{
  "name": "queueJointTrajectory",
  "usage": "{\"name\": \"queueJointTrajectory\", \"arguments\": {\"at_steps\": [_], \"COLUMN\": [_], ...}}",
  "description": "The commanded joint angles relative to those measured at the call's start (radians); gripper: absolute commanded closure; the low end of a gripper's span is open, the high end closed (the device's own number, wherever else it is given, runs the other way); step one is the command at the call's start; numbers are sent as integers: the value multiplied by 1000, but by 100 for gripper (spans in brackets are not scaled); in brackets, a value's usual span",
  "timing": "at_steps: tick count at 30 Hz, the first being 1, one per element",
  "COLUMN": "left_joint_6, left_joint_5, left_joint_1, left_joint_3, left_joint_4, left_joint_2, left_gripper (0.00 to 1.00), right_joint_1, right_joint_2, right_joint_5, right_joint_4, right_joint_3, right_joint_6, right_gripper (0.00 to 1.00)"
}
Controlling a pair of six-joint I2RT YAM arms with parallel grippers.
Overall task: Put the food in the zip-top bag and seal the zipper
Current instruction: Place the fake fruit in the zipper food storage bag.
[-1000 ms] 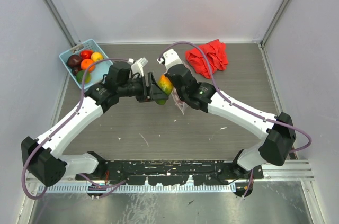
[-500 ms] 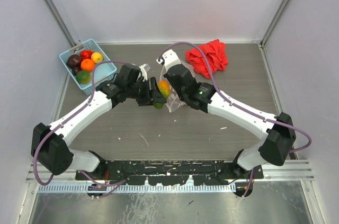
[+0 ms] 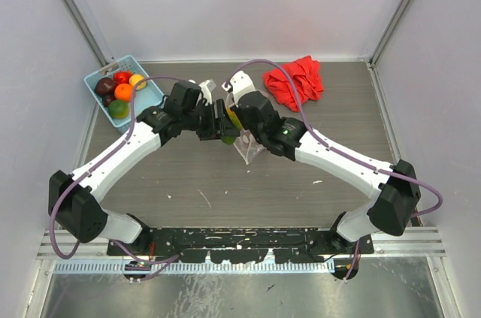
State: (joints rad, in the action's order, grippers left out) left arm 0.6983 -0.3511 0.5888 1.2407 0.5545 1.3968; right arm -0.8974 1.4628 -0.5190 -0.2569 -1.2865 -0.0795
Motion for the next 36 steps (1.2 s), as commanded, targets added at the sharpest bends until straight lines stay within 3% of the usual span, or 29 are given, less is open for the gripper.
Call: {"name": "queueJointTrajectory", "arguments": {"at_steps": [1, 4, 14, 23, 36], "left_joint_6": [-16, -6, 31, 40, 58], "left_joint_5": [2, 2, 17, 38, 75], "left_joint_1": [5, 5, 5, 5, 5], "left_joint_3": [56, 63, 66, 56, 14], "left_joint_4": [-21, -30, -56, -57, -45], "left_joint_2": [23, 35, 48, 36, -31], "left_gripper": [79, 75, 48, 33, 30], "right_joint_1": [-6, -6, -6, -6, -6], "right_joint_2": [-56, -56, -59, -61, -61], "right_joint_5": [36, 47, 70, 79, 73], "right_joint_4": [63, 66, 74, 77, 78], "right_joint_3": [0, 3, 12, 18, 22], "right_joint_6": [31, 37, 55, 62, 67], "right_gripper": [100, 100, 100, 100, 100]}}
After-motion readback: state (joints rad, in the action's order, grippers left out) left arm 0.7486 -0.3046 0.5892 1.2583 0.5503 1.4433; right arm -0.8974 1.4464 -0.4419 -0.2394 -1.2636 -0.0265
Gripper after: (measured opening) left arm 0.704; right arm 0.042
